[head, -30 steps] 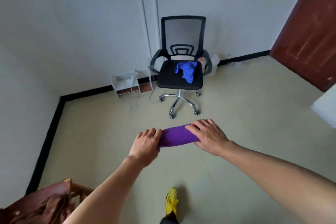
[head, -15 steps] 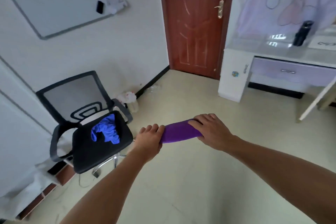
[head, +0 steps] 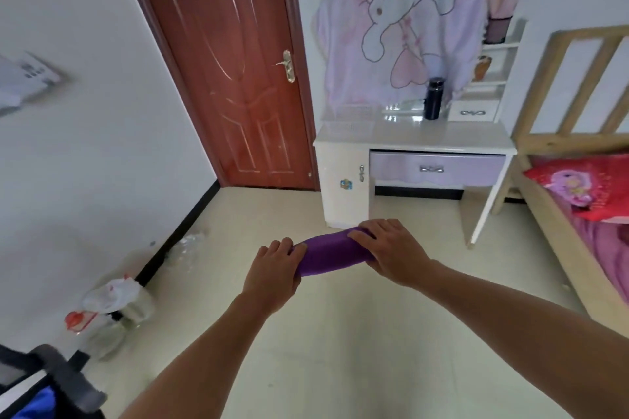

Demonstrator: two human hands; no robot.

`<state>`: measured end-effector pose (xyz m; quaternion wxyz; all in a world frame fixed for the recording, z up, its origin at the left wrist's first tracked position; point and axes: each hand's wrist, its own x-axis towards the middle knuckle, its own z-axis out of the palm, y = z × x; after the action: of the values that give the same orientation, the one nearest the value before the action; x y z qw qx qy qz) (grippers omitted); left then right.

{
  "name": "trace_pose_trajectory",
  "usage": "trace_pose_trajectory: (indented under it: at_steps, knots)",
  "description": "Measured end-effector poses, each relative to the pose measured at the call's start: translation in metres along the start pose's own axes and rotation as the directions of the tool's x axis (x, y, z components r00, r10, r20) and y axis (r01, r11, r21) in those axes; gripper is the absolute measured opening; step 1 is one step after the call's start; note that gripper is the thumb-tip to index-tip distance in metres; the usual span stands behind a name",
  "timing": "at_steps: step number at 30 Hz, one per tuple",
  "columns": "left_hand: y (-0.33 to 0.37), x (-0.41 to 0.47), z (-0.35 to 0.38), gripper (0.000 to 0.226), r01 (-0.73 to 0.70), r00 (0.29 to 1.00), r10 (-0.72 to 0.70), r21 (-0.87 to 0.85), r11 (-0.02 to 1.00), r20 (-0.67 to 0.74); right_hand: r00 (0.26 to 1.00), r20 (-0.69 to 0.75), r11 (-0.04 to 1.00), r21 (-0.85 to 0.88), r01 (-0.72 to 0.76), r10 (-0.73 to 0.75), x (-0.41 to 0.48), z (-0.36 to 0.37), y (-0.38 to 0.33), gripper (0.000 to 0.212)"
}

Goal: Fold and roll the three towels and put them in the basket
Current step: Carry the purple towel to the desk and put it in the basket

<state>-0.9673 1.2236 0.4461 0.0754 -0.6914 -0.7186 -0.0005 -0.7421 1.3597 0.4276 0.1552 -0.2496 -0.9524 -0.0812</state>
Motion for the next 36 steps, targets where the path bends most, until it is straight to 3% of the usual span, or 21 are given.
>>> trace_pose_trajectory:
  at_steps: [9, 20, 27, 36]
  knots:
    - [-0.037, 0.190, 0.016, 0.047, -0.069, 0.997, 0.069, 0.000, 0.998, -0.019, 0.999, -0.020, 0.999, -0.029, -0.025, 0.025, 0.116, 0.036, 0.137, 0.053]
    - [-0.118, 0.456, 0.032, 0.045, -0.224, 0.969, 0.226, 0.033, 0.974, -0.098, 0.977, -0.063, 0.969, -0.131, -0.209, 0.202, 0.290, 0.081, 0.292, 0.049]
    - [-0.145, 0.589, 0.051, 0.044, -0.332, 0.942, 0.331, -0.008, 0.943, -0.061, 0.957, -0.054, 0.951, -0.111, -0.288, 0.283, 0.357, 0.119, 0.372, 0.048]
    - [-0.174, 0.744, 0.103, 0.041, -0.281, 0.959, 0.276, -0.101, 0.954, -0.068, 0.975, -0.009, 0.970, -0.095, -0.224, 0.224, 0.467, 0.189, 0.501, 0.049]
